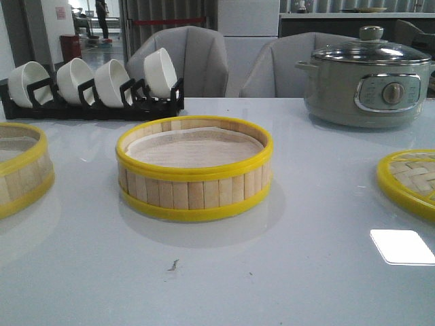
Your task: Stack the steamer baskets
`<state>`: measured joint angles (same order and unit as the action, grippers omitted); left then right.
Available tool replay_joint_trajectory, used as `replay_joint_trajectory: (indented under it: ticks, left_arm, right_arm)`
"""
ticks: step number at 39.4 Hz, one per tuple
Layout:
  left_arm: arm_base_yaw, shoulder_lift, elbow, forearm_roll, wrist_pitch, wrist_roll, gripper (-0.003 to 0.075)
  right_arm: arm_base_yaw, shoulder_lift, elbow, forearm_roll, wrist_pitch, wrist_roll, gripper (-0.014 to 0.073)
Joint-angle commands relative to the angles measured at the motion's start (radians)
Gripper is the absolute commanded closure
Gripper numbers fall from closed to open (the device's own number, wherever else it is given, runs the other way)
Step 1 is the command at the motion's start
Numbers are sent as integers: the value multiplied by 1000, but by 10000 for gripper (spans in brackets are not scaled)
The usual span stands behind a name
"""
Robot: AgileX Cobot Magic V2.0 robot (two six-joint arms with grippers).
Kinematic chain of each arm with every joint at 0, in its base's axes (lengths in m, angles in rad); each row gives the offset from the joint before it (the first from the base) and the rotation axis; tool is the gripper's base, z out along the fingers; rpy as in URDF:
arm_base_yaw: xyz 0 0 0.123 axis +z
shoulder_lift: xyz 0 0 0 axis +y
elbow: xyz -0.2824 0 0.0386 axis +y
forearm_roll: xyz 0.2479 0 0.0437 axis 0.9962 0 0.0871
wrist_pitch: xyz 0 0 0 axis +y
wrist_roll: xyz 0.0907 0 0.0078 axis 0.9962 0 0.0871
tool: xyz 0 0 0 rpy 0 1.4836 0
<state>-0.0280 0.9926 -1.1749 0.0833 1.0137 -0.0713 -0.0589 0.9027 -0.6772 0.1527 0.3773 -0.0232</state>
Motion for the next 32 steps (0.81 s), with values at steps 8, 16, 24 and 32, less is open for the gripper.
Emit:
replay_joint_trajectory:
  ticks: [8,16,24,32]
  left_arm:
    - [-6,-9,-34,-21,-51,71,624]
    - [-6,-9,-34,-96,-53,71,624]
    - [-6,-9,-34,-136,-55,71,624]
    - [-6,-7,-34,-136,-75,78,620]
  right_arm:
    - [0,21,-42,12,-231,-9,519]
    - [0,34,-42,10,-187,-11,333]
    - [13,34,-42,10,-146,-11,111]
    - [41,34,-42,10,-138,-11,128]
